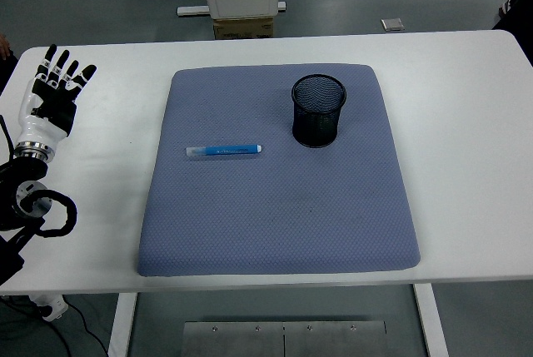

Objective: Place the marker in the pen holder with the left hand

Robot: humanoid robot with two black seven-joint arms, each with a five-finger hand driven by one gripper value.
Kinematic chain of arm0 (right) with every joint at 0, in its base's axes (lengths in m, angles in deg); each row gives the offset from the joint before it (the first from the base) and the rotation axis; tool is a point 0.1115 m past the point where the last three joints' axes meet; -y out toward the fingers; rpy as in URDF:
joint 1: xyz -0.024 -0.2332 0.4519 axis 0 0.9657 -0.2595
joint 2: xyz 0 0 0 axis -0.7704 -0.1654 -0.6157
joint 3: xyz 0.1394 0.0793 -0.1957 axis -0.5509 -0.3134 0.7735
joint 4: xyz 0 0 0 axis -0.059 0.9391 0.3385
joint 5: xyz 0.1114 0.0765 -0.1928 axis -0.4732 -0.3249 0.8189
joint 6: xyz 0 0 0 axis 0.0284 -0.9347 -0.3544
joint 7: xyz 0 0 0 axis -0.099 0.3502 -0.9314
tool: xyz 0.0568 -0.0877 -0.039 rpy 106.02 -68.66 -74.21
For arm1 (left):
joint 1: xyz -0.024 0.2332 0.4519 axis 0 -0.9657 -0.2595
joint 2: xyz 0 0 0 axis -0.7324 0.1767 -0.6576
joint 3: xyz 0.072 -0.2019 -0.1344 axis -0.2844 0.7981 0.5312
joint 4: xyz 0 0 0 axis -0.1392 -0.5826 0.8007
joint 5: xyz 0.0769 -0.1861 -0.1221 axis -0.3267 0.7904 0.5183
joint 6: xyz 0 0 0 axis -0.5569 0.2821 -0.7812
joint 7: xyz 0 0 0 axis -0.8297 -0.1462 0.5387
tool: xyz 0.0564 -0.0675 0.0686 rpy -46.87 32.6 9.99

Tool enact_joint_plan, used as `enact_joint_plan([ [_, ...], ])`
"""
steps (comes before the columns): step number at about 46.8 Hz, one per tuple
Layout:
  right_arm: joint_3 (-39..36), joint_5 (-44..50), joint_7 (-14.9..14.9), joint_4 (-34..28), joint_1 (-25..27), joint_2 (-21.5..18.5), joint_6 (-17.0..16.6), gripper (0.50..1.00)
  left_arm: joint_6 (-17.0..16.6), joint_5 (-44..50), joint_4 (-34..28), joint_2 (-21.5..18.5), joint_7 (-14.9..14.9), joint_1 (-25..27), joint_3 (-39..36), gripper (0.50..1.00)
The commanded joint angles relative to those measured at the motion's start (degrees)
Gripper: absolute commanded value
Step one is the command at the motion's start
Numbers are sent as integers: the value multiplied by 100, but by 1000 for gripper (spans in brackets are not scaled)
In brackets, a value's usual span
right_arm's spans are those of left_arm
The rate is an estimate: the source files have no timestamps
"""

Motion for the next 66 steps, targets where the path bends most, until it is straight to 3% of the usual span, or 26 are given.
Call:
enact_joint_plan([
  [1,-2,0,0,1,-2,0,-1,1000,104,14,-6,109,1,-2,-6,1000],
  [18,-2,0,0,1,-2,0,-1,1000,201,31,-6,373,-7,-20,12,1000],
  [28,-2,0,0,1,-2,0,-1,1000,737,-39,2,373,1,51,21,1000],
  [66,6,0,0,1,-2,0,7,1000,676,-101,-15,505,-7,261,-164,1000],
])
